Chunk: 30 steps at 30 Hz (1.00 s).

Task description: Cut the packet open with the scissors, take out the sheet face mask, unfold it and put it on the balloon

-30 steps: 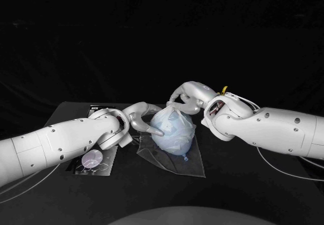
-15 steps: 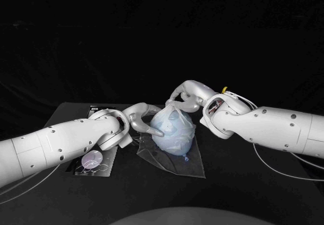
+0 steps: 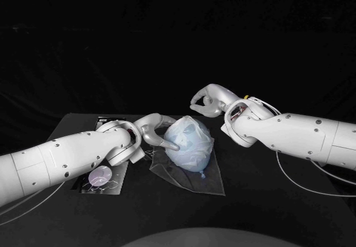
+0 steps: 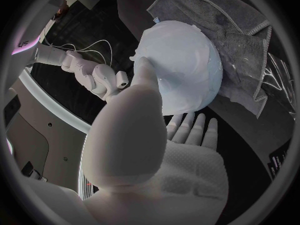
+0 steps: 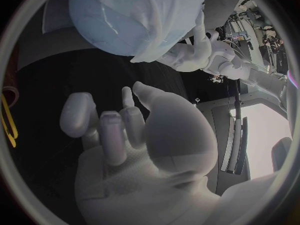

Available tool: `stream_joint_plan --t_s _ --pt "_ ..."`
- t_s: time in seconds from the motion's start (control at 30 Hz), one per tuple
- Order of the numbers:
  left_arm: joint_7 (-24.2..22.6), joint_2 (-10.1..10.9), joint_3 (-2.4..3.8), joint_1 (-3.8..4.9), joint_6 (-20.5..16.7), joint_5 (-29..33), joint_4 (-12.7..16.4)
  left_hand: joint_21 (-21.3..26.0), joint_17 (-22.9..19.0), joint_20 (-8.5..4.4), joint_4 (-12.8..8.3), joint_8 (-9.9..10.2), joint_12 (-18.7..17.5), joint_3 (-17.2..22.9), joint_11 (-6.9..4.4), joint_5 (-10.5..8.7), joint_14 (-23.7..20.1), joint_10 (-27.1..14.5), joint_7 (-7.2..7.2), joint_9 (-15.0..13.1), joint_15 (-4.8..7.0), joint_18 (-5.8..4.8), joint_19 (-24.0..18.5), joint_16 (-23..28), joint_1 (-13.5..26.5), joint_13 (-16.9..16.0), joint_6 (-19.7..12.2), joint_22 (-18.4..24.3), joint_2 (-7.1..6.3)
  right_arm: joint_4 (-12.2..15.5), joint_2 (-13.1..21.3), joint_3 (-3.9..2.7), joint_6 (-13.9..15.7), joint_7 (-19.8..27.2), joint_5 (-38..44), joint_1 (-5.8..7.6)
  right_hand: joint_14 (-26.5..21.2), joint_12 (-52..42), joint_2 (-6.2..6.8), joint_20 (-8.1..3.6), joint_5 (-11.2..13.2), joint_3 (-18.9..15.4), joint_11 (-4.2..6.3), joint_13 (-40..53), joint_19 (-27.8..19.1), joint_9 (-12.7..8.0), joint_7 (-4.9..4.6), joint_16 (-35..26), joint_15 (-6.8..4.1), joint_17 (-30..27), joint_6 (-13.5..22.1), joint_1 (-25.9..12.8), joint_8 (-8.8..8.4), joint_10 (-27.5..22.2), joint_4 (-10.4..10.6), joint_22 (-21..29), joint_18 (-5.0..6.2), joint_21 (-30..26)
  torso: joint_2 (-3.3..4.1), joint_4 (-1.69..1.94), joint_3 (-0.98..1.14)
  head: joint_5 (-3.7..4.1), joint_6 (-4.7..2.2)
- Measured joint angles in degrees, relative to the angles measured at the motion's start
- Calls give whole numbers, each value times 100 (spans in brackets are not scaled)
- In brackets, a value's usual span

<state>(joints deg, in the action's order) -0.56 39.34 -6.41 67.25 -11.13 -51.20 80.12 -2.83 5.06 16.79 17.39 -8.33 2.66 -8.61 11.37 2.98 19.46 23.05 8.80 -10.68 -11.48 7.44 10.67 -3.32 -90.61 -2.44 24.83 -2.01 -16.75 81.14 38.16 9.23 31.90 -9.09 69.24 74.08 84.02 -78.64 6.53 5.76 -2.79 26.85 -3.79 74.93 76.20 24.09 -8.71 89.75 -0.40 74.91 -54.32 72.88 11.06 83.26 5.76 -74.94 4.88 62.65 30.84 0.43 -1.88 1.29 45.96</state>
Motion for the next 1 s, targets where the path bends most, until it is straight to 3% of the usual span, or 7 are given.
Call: stream_joint_plan --t_s 0.33,0.43,0.57,0.7,0.87,0.93,1.0 --pt "6 2 0 0 0 1 1 0 0 0 0 0 0 0 0 0 0 0 0 2 0 0 0 0 0 0 0 0 0 -33 121 0 -54 -185 25 7 -1 105 4 41 0 -4 -26 -2 -41 1 4 5 40 4 38 141 33 -74 -42 -1 41 -121 0 3 -1 40 -16" --pt "9 7 0 0 -1 1 2 0 1 0 -7 0 0 -6 0 0 0 0 0 3 0 0 0 0 0 0 0 0 0 216 337 0 -54 -188 1 9 -2 71 6 41 0 -69 -25 -2 -41 3 20 5 40 4 22 140 46 -74 -22 -1 40 -34 0 3 -3 48 -23" --pt "11 10 0 0 -1 7 0 0 1 0 -16 0 0 -16 0 0 0 0 0 3 0 0 0 0 0 0 0 0 0 630 617 6 -56 -188 -85 10 -2 -159 125 32 0 -245 36 0 139 8 66 5 40 4 -96 19 133 33 136 1 39 210 -1 -1 -7 66 -31" --pt "12 12 0 0 -1 14 -4 0 1 0 -16 1 0 -16 0 0 0 0 0 3 0 0 0 0 0 0 0 0 0 953 805 12 -75 -206 -330 5 -6 -475 46 -13 0 -326 55 1 324 2 123 5 34 4 -174 -60 160 54 301 4 37 517 -4 -2 -3 82 -43" --pt "12 11 0 0 -1 24 -13 0 1 0 -16 4 0 -16 0 0 0 0 0 4 0 0 0 0 0 0 0 0 0 1166 902 22 -110 -286 -775 -8 0 -753 9 -54 0 -409 76 2 468 -22 174 4 -27 2 -281 -97 224 75 430 3 34 775 -7 -3 0 101 -56" --pt "12 10 -1 0 -1 27 -13 0 1 0 -16 4 0 -16 0 0 0 0 0 4 0 0 0 0 0 0 0 0 0 1206 907 23 -127 -329 -914 -11 2 -926 -11 -82 0 -425 132 2 537 -29 211 2 -48 0 -336 -118 245 80 494 3 -52 900 -5 -2 2 113 -60" --pt "12 10 -1 0 -1 30 -13 0 1 0 -16 5 0 -16 0 0 0 0 0 4 0 0 0 0 0 0 0 0 0 1235 907 24 -151 -386 -1057 -14 2 -1068 -30 -104 0 -467 135 2 579 -37 220 1 -48 -1 -362 -136 245 77 537 2 -53 996 -3 -1 3 120 -63"
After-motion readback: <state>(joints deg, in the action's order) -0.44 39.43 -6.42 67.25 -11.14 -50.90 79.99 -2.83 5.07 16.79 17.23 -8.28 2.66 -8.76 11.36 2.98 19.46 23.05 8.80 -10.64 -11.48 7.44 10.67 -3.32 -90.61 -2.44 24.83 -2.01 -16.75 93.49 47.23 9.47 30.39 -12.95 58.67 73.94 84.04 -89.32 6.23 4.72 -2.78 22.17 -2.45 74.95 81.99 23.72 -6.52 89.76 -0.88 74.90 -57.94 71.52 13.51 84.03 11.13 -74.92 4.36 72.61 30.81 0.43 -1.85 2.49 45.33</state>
